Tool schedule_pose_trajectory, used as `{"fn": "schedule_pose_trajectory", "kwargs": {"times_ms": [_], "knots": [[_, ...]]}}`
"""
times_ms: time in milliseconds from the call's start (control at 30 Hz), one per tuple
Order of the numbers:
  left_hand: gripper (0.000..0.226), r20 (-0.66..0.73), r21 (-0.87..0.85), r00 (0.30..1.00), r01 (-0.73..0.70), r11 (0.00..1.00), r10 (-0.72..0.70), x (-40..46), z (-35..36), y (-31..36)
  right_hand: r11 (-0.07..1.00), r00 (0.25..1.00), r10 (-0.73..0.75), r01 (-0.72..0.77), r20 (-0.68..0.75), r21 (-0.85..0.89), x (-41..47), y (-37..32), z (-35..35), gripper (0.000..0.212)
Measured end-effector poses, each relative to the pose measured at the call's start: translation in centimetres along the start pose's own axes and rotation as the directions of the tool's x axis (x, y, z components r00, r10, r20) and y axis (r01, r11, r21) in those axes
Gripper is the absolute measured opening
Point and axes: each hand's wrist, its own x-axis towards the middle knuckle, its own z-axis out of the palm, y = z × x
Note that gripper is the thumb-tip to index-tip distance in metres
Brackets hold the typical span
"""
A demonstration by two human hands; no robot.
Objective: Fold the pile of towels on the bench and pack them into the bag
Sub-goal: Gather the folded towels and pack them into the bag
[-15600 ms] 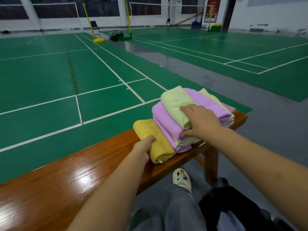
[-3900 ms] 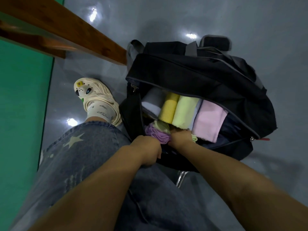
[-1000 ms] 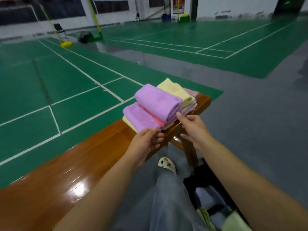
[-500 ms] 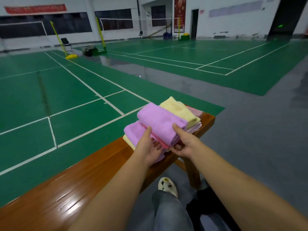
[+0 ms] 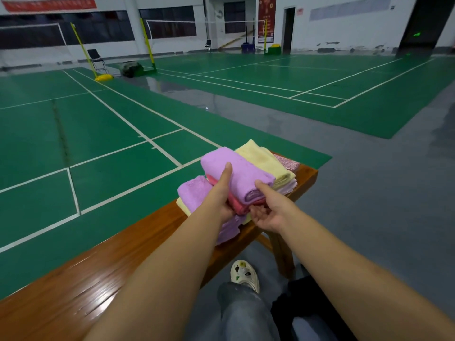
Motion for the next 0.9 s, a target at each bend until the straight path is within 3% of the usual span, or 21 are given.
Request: {"fn": "schedule_pose_trajectory", "kwargs": {"times_ms": [100,333,533,667,800,900], "knots": [[0.078,-0.002,0.032,1.000,-0.010,0.999,0.010,1.0,0.1,0.2,0.999,0.997,-0.039,0.039,0.071,0.010,-0.2,0.4,-0.1,0.047],[0.057,0.026,0.012,0.999,0.036,0.999,-0.036,1.5,0.0,1.1,0.998,0.959,-0.064,0.058,0.275,0.029,0.2,2.3,-2.7,0.072],[0.042,0.207,-0.015,0.975,-0.074,0.997,0.076,-1.0,-0.7,3.0,0.997,0.914,0.001,0.029,0.407,-0.069,0.1,4.1,-4.7,0.089],[0.036,0.393,0.038,0.917,-0.089,0.995,0.067,-3.3,-0.7,3.2,0.998,0.834,0.038,0.000,0.551,-0.069,-1.1,4.1,-4.2,0.103],[0.035,0.525,0.154,0.849,-0.025,0.988,-0.060,-6.3,-0.7,1.4,0.982,0.716,-0.131,0.001,0.685,0.187,-2.9,3.5,-5.0,0.104],[0.029,0.542,0.237,0.834,-0.035,0.971,-0.103,-8.4,-0.2,-1.1,0.965,0.604,-0.204,-0.007,0.770,0.261,-4.4,2.8,-7.0,0.103]]}}
